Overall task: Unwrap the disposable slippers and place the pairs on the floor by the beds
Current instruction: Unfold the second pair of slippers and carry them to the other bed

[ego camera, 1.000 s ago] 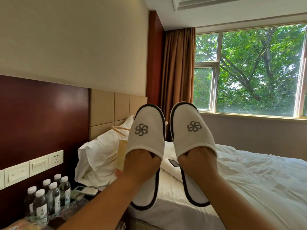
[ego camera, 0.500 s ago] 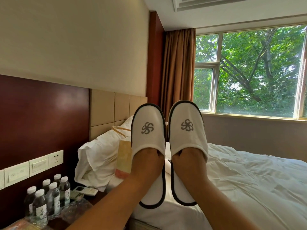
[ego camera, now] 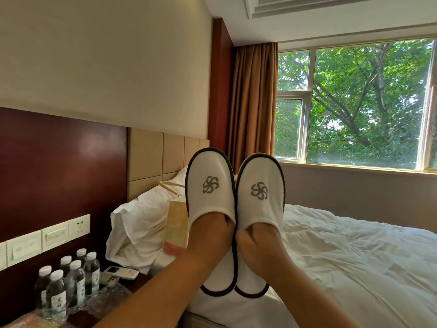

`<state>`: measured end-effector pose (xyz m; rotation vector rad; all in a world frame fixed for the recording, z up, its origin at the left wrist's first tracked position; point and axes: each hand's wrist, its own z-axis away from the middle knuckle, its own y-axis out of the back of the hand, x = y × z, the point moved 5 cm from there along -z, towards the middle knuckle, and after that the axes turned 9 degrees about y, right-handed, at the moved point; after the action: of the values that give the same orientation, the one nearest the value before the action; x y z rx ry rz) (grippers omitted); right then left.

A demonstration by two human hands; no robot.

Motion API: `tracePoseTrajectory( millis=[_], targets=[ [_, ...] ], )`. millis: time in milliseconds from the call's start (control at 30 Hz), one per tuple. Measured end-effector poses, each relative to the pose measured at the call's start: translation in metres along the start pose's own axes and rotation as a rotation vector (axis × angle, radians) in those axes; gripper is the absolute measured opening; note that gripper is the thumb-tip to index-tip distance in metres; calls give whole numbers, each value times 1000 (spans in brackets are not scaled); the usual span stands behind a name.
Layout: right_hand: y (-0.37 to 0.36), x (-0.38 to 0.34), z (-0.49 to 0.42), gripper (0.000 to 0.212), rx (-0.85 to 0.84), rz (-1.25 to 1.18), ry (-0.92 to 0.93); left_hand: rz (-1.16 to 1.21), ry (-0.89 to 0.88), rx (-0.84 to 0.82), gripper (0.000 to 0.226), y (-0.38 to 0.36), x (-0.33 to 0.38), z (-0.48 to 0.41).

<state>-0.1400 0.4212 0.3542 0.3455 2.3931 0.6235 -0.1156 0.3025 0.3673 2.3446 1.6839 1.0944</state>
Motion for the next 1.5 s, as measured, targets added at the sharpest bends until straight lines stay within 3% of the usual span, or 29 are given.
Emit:
tracePoseTrajectory(
  millis=[133, 233, 300, 367, 533, 600, 700, 767, 967, 1133, 1267, 1400, 1500],
  targets=[
    [-1, 11, 3, 17, 6, 18, -15, -82, 9, -206, 15, -5, -1, -1],
    [2, 19, 2, 65, 57, 74, 17, 148, -2, -301, 14, -6, 0, 6],
    [5, 28, 2, 81, 127, 151, -72, 219, 17, -410, 20, -11, 2, 14],
    [9, 34, 3, 73, 207, 197, -123, 318, 19, -529, 23, -17, 4, 20],
    [25, 37, -3, 50, 300, 240, -25, 509, -56, -845, 33, -16, 10, 30],
    [33, 42, -6, 40, 288, 281, -30, 578, -40, -718, 27, -2, 4, 20],
    [38, 45, -8, 27, 222, 297, -23, 531, 62, -203, 25, 26, -15, -13],
    [37, 42, -10, 28, 185, 299, 34, 393, 121, 0, 16, 34, -23, -33],
    [30, 16, -18, 59, 93, 143, 216, 302, 250, -172, 54, 21, -33, -58],
    [34, 12, -27, 66, 8, 12, 274, 308, 233, -220, 34, 20, -29, -59],
    [43, 6, -33, 72, -54, 1, 363, 317, 259, -277, 37, 13, -33, -55],
    [49, 2, -41, 79, -98, 110, 386, 399, 276, -187, 39, 15, -33, -50],
    [57, -9, -37, 58, 119, 389, 484, 499, 332, -152, 37, 13, -35, -45]
  ],
)
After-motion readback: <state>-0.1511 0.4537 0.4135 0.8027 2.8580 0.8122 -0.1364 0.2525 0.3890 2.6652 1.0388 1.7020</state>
